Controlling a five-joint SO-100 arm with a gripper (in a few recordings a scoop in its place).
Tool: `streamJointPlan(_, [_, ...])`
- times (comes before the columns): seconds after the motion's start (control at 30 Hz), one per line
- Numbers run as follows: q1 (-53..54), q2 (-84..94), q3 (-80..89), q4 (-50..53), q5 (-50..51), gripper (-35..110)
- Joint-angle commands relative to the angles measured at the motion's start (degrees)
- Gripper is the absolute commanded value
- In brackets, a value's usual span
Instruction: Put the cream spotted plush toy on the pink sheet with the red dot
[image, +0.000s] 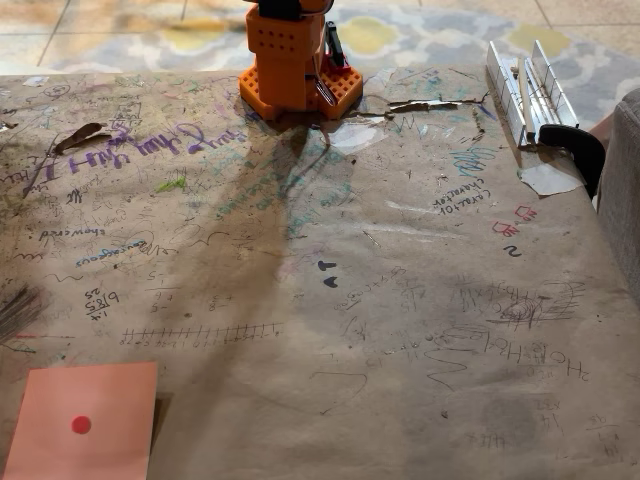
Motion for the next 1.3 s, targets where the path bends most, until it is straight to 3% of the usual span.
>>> streamJointPlan(0.0, [-0.35,19.16,4.66,-19.42,-4.48,0])
streamJointPlan(0.27, [-2.99,26.81,-2.72,-22.24,-9.76,0])
streamJointPlan(0.47, [-2.81,26.81,-1.67,-31.03,-11.43,0])
streamJointPlan(1.0, [-0.53,26.81,-11.95,-28.83,-16.35,0])
streamJointPlan(1.27, [4.13,26.81,-13.97,-28.48,-13.36,0])
